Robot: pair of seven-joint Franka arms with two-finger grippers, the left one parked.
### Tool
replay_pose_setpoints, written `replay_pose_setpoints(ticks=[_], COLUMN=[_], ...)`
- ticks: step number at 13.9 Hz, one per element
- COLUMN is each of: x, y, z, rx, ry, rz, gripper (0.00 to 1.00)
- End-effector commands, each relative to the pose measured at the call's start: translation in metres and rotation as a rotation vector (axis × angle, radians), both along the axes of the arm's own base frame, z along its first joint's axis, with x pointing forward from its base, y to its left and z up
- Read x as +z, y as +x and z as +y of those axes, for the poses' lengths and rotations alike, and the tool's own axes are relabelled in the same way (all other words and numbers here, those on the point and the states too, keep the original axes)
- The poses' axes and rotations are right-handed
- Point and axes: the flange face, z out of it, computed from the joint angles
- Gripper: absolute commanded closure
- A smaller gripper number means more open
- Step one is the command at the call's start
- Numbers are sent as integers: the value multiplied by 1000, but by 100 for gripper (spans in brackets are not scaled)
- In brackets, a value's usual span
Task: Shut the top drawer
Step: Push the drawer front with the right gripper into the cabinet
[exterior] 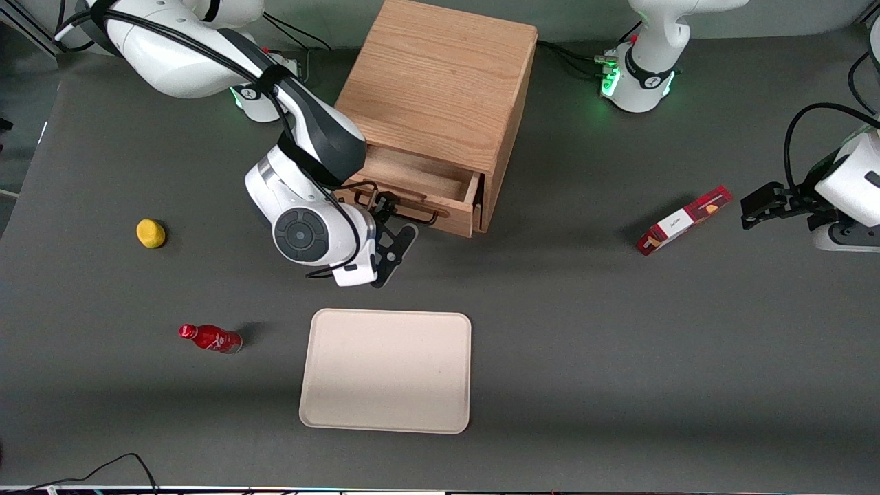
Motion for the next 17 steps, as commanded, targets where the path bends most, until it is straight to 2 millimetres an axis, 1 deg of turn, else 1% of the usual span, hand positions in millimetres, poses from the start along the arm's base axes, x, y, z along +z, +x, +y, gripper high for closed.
replay_pose_setpoints(ticks=[1,5,9,13,17], x=[9,15,12,13,12], y=[-21,-38,-52,-62,-67], z=[4,9,14,22,24], rx=[-3,0,7,-1,-6], ry=[6,7,-11,-7,-4], rz=[29,50,64,82,100], gripper=[0,0,0,0,0])
